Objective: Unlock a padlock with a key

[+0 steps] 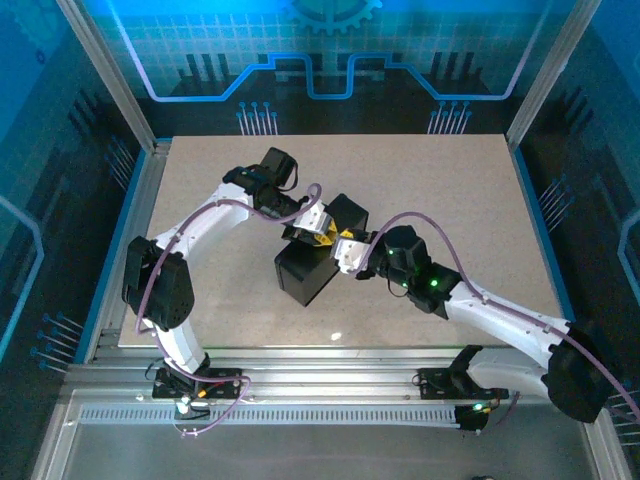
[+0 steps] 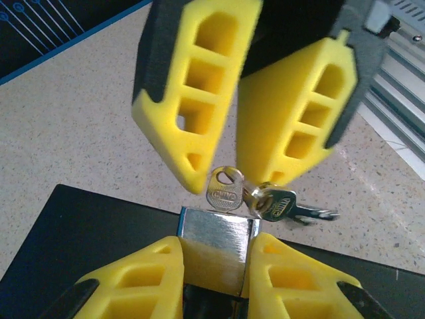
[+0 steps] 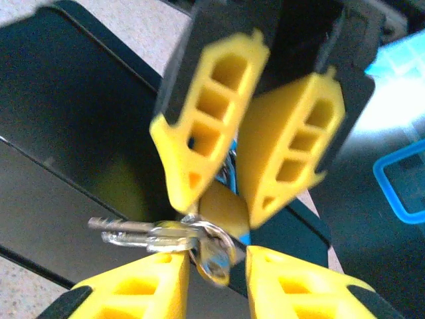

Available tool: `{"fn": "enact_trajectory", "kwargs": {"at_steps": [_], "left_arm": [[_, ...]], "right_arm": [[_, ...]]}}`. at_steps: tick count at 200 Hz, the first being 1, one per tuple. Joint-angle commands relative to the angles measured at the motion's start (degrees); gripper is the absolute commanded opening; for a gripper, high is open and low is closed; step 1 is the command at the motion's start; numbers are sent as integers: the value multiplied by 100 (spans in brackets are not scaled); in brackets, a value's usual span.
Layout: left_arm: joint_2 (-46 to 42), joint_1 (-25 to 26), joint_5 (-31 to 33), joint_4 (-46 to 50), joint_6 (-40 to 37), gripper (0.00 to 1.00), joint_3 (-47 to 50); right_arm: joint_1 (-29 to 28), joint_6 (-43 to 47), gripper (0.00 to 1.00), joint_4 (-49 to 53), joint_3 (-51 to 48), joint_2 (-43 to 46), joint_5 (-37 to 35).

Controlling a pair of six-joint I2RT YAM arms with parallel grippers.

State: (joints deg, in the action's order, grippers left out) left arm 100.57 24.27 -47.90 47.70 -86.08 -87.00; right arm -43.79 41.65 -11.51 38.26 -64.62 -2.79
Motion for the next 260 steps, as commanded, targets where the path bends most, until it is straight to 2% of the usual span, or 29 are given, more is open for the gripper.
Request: {"fn": "enact_trajectory", "kwargs": {"at_steps": [1, 51, 125, 179, 219, 240, 260], "left_arm": [[67, 12, -459, 72, -207, 13, -229], [36, 16, -457, 72, -205, 12, -230], [-3, 8, -488, 143, -284, 11, -221], [-42, 15, -503, 196, -314, 11, -230], [-55, 9, -510, 186, -312, 11, -238], [-65, 10, -510, 165, -299, 11, -230], [-66, 5, -502, 143, -295, 11, -212]], "right_arm": [[-190, 123, 27, -308, 77, -6, 43], [-171, 80, 19, -227, 95, -67, -107], [108, -58, 23, -260, 120, -83, -150], [192, -111, 14, -361, 137, -140, -147], [245, -434, 0, -229, 273, -126, -67], [295, -836, 0, -28, 387, -132, -81], [404, -1587, 0, 330, 644, -49, 56]]}}
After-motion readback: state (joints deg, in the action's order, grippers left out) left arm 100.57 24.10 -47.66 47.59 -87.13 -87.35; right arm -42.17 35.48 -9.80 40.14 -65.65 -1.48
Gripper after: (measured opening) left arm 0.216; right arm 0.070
